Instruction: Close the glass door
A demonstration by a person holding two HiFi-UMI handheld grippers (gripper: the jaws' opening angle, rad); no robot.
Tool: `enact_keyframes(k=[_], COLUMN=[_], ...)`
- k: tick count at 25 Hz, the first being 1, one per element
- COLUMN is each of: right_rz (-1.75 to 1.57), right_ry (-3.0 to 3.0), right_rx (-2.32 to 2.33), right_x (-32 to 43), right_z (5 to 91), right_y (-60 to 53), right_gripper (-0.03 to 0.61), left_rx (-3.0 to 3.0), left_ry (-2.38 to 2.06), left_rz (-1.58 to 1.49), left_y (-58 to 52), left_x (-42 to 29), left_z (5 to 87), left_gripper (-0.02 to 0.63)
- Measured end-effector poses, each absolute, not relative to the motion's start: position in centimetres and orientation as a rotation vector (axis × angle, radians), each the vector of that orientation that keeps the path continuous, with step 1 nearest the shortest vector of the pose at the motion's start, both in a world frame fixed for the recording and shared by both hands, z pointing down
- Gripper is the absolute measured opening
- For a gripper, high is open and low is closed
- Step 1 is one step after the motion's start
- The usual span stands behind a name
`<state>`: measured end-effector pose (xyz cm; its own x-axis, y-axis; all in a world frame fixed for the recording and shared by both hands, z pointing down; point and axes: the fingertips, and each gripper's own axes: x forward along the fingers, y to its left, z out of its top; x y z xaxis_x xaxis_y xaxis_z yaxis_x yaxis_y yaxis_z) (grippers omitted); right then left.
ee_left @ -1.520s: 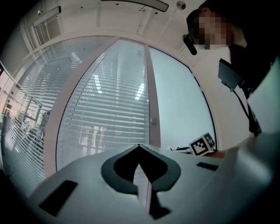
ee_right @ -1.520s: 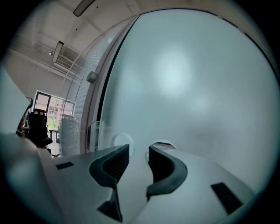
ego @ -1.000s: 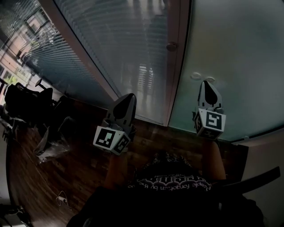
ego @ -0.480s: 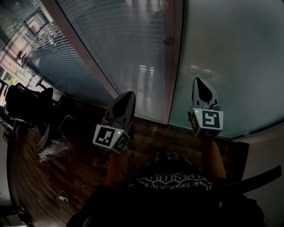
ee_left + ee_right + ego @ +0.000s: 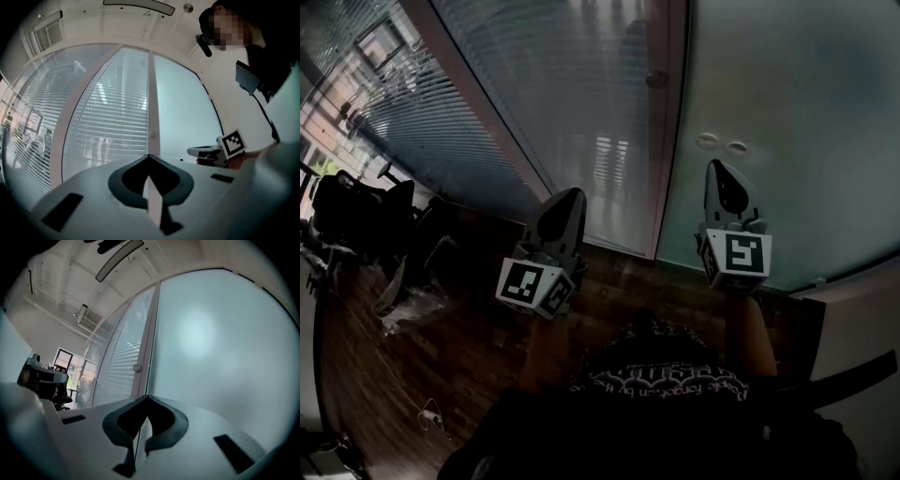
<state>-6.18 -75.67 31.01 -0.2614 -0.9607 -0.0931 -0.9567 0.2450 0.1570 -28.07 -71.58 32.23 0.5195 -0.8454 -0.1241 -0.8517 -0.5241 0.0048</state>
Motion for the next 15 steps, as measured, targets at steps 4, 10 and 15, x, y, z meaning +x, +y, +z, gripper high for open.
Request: enact_keyframes(k=[4,10,15], right_rz=[-0.33,-0.33,-0.314], right_ry=[-2.435,-2.434,-2.434], right_rx=[1.899,1.913,1.924], right_x=[-6.2,-5.8,-5.0], right_z=[30.8,30.9,30.5], right_y=[-75.2,-74.8,-74.7], right_gripper=[0.003,0.003,0.003], left_rx=[-2.664,-2.676,-2.682], left_ry=[1.467,1.458,1.466], left_rz=[0.117,0.107,0.092], left_y=[-71.9,-72.2,-72.0], left_x=[-28.1,-27.5,-26.8], left_z=[32.5,32.5,32.4], left_gripper=[0.002,0.002,0.002])
